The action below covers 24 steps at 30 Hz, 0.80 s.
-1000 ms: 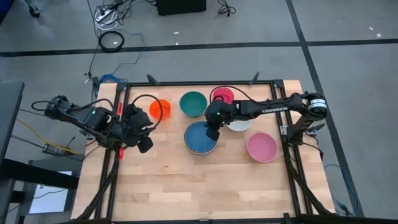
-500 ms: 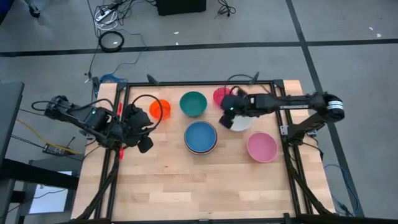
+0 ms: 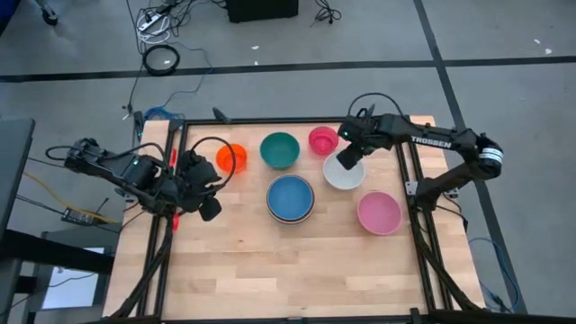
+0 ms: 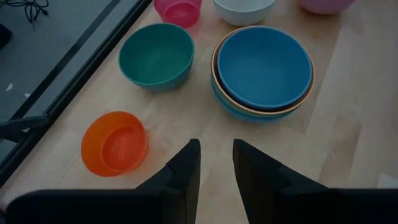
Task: Nest bowls inside each other
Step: Stack the white bowl on top of the blue bowl
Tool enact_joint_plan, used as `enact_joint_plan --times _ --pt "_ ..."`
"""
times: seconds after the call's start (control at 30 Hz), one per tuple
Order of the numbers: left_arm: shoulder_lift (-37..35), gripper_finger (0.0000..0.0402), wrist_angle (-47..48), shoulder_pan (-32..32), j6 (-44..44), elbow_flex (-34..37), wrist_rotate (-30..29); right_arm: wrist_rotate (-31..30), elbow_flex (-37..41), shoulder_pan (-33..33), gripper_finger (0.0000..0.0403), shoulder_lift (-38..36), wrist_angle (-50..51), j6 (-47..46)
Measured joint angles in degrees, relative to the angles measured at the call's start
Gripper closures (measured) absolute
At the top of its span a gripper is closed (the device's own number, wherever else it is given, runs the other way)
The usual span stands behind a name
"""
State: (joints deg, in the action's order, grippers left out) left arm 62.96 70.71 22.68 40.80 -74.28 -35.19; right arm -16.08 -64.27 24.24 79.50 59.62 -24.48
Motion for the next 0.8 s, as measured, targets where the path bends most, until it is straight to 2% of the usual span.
enact_joint_plan --times 0.27,0.57,0.8 --pt "0.0 0.0298 0.0 0.0 0.0 0.0 0.0 4.2 0.0 1.8 0.0276 5.7 -1.6 1.3" --pt "0.0 0.0298 0.0 0.0 0.0 0.0 0.0 5.0 0.0 1.8 0.0275 10.2 -1.8 2.7" --pt "0.0 0.0298 -0.1 0.0 0.0 0.0 0.0 3.7 0.0 2.4 0.0277 10.5 -2.4 3.7"
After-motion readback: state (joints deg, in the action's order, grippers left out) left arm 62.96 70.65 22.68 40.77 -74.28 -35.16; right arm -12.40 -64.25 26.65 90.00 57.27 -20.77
